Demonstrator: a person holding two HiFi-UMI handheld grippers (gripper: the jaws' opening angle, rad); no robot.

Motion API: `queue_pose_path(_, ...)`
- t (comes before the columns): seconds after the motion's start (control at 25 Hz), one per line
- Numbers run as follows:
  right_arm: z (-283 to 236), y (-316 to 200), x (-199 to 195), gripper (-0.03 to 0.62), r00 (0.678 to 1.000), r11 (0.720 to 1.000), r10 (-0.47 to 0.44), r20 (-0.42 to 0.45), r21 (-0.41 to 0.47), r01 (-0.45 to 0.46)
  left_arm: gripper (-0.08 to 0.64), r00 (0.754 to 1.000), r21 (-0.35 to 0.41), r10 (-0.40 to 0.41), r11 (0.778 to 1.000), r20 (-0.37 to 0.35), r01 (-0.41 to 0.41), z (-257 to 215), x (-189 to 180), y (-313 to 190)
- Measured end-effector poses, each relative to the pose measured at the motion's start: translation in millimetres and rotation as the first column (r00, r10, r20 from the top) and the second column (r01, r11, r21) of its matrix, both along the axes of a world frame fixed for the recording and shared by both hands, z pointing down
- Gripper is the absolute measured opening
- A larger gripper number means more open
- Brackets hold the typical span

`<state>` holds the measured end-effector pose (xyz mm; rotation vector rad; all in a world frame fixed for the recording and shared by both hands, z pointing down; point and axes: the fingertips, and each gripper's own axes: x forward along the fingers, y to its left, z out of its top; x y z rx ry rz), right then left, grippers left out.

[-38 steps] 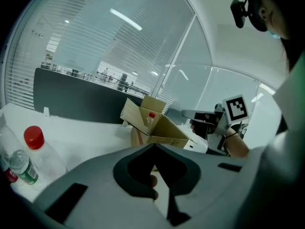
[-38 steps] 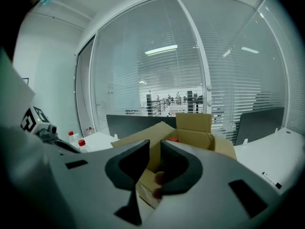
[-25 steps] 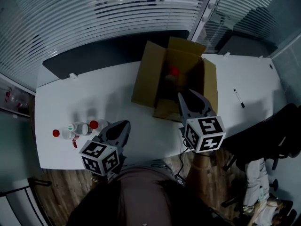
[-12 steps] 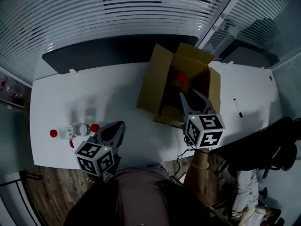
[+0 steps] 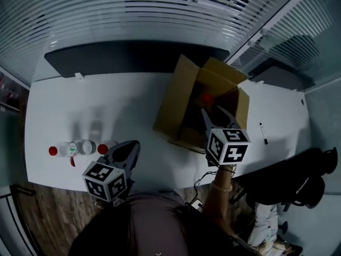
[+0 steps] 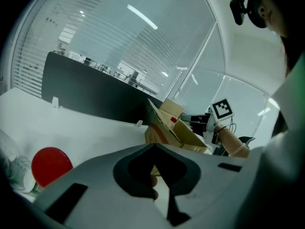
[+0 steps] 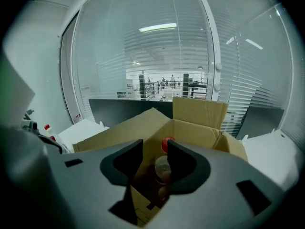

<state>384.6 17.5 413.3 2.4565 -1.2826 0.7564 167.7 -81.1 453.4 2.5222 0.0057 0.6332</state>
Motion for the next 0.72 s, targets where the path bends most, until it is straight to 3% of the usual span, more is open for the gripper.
queue_pose_path(0.72, 28.9, -17.3, 42.4, 0.178, 0.995, 0.996, 0.073, 0.061, -0.052, -0.070, 0.006, 0.999, -0.079, 0.008, 0.997, 0.037, -0.005, 20.4, 11.3, -9.1)
